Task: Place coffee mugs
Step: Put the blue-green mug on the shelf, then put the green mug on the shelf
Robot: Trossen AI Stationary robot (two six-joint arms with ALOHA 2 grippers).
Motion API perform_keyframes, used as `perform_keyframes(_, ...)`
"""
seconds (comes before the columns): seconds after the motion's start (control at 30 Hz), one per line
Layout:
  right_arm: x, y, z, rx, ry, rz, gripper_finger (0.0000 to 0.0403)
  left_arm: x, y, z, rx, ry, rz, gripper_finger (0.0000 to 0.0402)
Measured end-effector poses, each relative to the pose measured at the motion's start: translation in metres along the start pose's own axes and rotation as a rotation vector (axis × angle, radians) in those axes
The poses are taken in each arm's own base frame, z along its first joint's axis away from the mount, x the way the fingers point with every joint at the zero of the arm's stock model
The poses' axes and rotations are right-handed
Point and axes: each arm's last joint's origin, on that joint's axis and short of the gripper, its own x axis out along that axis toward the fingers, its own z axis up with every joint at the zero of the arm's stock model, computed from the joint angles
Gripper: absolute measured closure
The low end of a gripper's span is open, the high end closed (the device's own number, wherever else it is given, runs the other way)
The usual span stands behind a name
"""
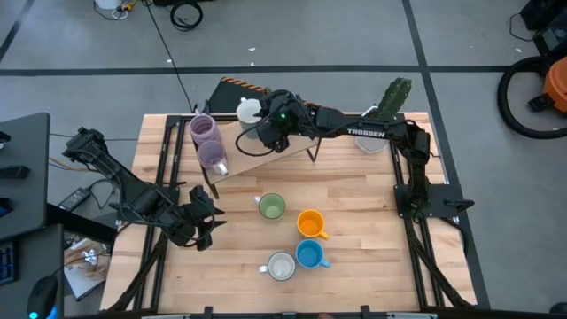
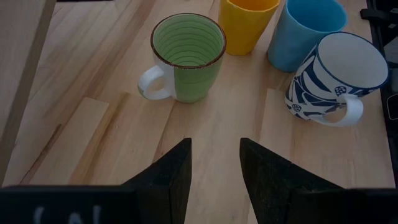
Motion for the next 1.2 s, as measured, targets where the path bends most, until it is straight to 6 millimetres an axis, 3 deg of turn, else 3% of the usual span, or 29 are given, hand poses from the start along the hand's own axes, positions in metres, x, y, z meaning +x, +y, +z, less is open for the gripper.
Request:
perform_keyframes(0.77, 0.003, -0.01, -0.014, 0.022, 0.02, -0.032, 0.0181, 0.0, 0.0, 0.0, 0.0, 0.0, 0.0, 0.026)
perform_keyframes(1.2, 0.001, -0.005, -0.005, 0.026, 0.014, -0.03, 0.0182, 0.0, 0.0, 0.0, -0.003, 0.0, 0.0, 0.026)
